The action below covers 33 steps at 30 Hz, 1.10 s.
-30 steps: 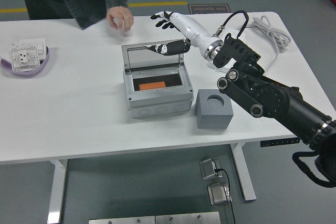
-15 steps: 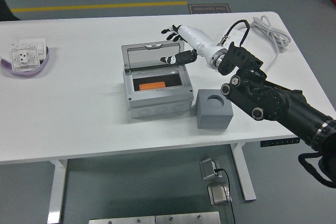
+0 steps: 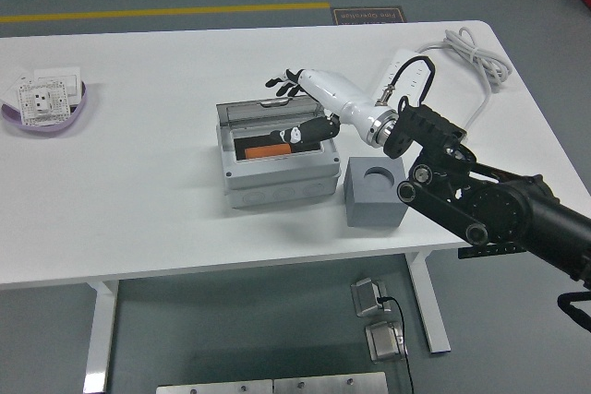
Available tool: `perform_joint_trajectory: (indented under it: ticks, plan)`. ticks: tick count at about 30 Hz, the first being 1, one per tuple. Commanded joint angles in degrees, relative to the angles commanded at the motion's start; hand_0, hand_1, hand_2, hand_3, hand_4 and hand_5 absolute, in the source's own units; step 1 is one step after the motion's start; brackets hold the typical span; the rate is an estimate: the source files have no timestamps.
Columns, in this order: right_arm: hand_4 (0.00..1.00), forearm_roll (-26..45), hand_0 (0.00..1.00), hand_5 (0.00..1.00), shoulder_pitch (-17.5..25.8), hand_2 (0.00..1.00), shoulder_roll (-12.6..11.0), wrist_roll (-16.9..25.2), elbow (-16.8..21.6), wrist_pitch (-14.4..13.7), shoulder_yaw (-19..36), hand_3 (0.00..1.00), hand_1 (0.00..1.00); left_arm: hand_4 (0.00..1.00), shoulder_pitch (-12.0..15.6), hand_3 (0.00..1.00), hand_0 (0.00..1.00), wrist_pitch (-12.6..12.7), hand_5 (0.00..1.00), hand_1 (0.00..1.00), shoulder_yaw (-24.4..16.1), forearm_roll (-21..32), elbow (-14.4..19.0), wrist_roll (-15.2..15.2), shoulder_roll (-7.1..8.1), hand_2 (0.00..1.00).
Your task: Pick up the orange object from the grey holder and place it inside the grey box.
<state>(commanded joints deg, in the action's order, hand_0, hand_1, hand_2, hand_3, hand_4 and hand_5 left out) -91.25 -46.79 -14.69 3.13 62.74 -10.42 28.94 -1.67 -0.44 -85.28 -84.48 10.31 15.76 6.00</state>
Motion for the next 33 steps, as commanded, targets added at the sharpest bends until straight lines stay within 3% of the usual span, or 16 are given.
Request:
perform_joint_trajectory:
  ticks: [12, 21, 27, 33]
  plan:
    - [0.855, -1.42, 0.709, 0.312, 6.22, 0.709, -1.3, -0.41, 4.8, -1.1, 2.79, 0.798, 0.671, 0.728, 0.43, 0.802, 0.692, 0.09, 0.369, 0.683, 0.07, 0.46, 0.0, -0.06, -0.18, 0.684]
    - [0.854, -3.21, 0.709, 0.313, 8.56, 0.709, -1.13, -1.16, 6.12, -1.91, 3.61, 0.797, 0.67, 0.727, 0.62, 0.803, 0.692, 0.11, 0.368, 0.683, 0.23, 0.76, 0.0, -0.12, -0.37, 0.684]
    - [0.84, -12.0, 0.699, 0.309, 9.18, 0.709, -0.88, -5.69, 9.22, -0.27, 4.56, 0.797, 0.67, 0.727, 0.75, 0.803, 0.692, 0.12, 0.368, 0.683, 0.25, 0.79, 0.0, -0.12, -0.38, 0.684]
    - [0.828, -20.59, 0.699, 0.311, 9.44, 0.709, -0.53, -8.91, 9.33, 1.07, 4.05, 0.798, 0.667, 0.727, 0.77, 0.803, 0.692, 0.1, 0.368, 0.684, 0.36, 0.84, 0.0, -0.15, -0.49, 0.684]
